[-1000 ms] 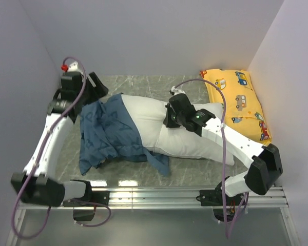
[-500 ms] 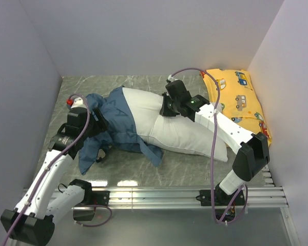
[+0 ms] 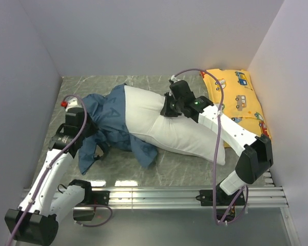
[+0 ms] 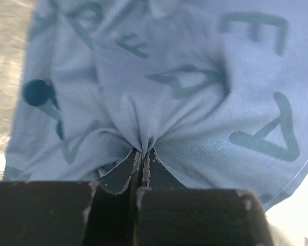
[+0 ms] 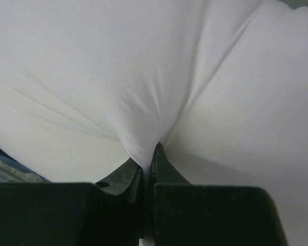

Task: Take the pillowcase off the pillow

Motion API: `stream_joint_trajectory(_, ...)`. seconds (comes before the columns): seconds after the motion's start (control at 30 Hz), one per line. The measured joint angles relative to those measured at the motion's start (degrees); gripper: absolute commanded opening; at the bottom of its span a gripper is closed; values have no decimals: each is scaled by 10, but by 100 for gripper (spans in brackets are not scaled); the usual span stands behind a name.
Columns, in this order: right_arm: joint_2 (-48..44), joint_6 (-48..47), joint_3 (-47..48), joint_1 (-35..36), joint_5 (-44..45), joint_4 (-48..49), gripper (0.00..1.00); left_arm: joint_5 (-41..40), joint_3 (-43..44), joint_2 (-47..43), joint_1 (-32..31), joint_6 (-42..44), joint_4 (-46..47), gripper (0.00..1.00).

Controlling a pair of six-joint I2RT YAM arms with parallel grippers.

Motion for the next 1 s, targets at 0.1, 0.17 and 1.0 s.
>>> stream_joint_trajectory(0.1,-20,3,-17,-8,-22,15,0,40,9,-2,75,2,0,0)
stream_joint_trajectory(0.17,-36,7,-26,-11,-46,27,0,87,18,0,137,3,3,0)
stream_joint_trajectory(1.0,-230,-14,-2,-61,-49,-100,0,191,86,152,391,-29,92,0)
